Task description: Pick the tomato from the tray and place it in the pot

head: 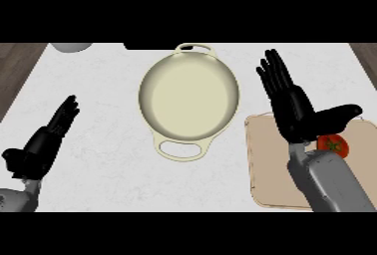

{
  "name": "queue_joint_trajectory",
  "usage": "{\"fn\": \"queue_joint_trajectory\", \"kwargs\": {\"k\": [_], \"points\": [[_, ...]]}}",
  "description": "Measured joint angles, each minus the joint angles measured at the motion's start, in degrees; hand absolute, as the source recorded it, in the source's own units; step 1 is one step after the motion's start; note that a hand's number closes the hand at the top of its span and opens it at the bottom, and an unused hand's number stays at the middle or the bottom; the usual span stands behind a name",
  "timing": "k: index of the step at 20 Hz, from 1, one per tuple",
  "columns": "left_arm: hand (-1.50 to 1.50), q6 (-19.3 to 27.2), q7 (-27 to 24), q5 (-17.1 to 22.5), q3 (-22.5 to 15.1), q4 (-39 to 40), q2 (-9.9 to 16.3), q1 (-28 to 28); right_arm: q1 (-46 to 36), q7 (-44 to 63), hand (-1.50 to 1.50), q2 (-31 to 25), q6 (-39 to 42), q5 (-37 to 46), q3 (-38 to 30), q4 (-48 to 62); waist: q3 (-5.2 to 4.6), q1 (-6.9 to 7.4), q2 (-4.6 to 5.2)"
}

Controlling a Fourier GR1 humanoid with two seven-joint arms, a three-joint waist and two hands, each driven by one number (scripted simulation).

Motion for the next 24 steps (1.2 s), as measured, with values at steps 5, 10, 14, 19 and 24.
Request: {"fn": "queue_joint_trajectory", "kwargs": {"k": [5, 10, 14, 19, 24], "points": [[0.00, 4.50, 4.53, -1.97, 2.10, 2.06, 1.70, 0.91, 3.05, -2.58, 1.50, -6.15, -5.96, 10.55, -0.83, 3.37, -0.56, -0.74, -0.45], [0.00, 7.85, 9.51, -1.96, 3.90, 5.37, 2.81, 3.62, 6.03, -5.88, -1.50, -15.89, -20.46, 25.12, -6.38, 8.48, -1.05, -3.77, -0.67], [0.00, 9.81, 14.37, -1.73, 4.08, 5.98, 2.60, 3.66, 10.78, -10.60, -1.50, -14.50, -36.40, 36.24, -7.25, 10.30, -0.83, -3.84, -0.70], [0.00, 12.13, 20.78, -2.93, 3.13, 4.12, 2.72, 1.88, 17.60, -7.66, -1.50, -9.30, -47.90, 51.48, -5.30, 11.71, -0.92, -2.83, -0.83], [0.00, 13.37, 23.56, -3.88, 2.47, 2.76, 2.78, 2.10, 23.69, 2.01, -1.50, -6.65, -48.06, 63.89, -7.88, 13.15, -1.26, -2.87, -0.99]]}}
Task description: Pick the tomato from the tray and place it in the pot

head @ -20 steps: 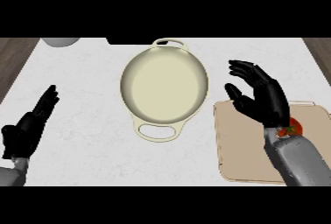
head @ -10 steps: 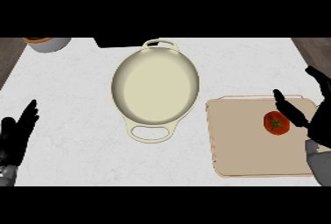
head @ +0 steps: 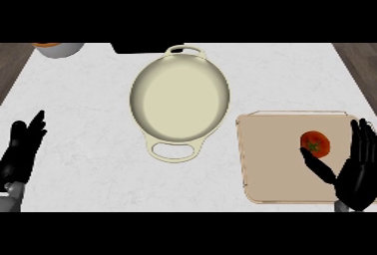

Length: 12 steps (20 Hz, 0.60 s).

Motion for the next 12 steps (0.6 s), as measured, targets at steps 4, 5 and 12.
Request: {"fn": "queue_joint_trajectory", "kwargs": {"k": [4, 5, 12], "points": [[0.00, 0.26, 1.33, -0.25, -0.17, -0.97, 0.09, -0.64, 2.36, 8.42, -1.50, 2.01, 4.41, 8.49, -2.19, 0.74, -0.28, 0.25, 0.12], [0.00, 0.20, 1.44, -0.27, -0.04, -1.01, 0.28, -0.83, 2.63, 10.66, -1.50, 2.43, 6.17, 10.44, -2.60, 0.53, -0.38, 0.35, 0.13], [0.00, 1.13, 3.52, -1.43, -1.27, -2.06, -0.52, -2.02, 4.10, 28.03, -1.50, 6.68, 24.29, 22.20, -1.79, -3.25, -0.59, 1.21, 0.11]]}}
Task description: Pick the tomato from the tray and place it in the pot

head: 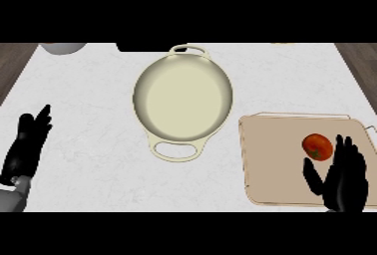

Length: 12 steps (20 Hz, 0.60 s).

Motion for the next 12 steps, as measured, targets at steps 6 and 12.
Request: {"fn": "queue_joint_trajectory", "kwargs": {"k": [6, 12], "points": [[0.00, -0.67, 0.97, -0.30, 0.04, -0.52, 0.33, -0.14, -3.18, 18.58, -1.50, 4.94, 19.97, 11.42, 3.52, -9.91, 0.52, 0.59, -0.01], [0.00, -0.98, 2.42, -1.77, 0.77, -1.65, -1.24, -0.09, -5.64, 27.75, -1.50, 8.28, 35.12, 16.86, 5.75, -19.87, 0.90, 0.83, 0.16]]}}
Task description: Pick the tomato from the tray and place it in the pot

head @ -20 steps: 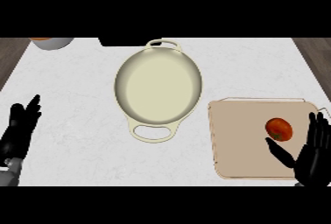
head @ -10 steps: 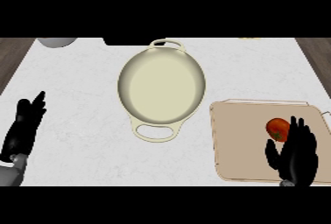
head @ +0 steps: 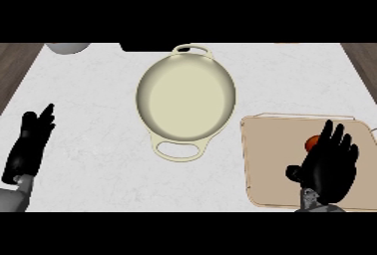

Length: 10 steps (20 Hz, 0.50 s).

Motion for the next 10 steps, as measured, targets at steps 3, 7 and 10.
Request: {"fn": "queue_joint_trajectory", "kwargs": {"k": [3, 7, 10], "points": [[0.00, -1.18, 0.09, -0.94, 1.29, -0.25, -0.43, 0.58, -0.51, 0.70, -1.50, 0.85, 2.90, 0.53, -0.66, -1.14, 0.09, 0.12, 0.07], [0.00, -2.41, 0.62, -2.69, 2.83, -1.18, -1.81, 1.27, -0.97, 0.49, -1.50, 1.01, 3.22, 0.48, -2.66, 0.82, 0.16, 0.21, 0.13], [0.00, -3.08, 1.64, -4.46, 3.83, -1.44, -3.32, 1.01, -2.49, -0.93, -1.50, 0.43, 2.20, -0.51, -4.93, 3.69, 0.17, 0.23, 0.16]]}}
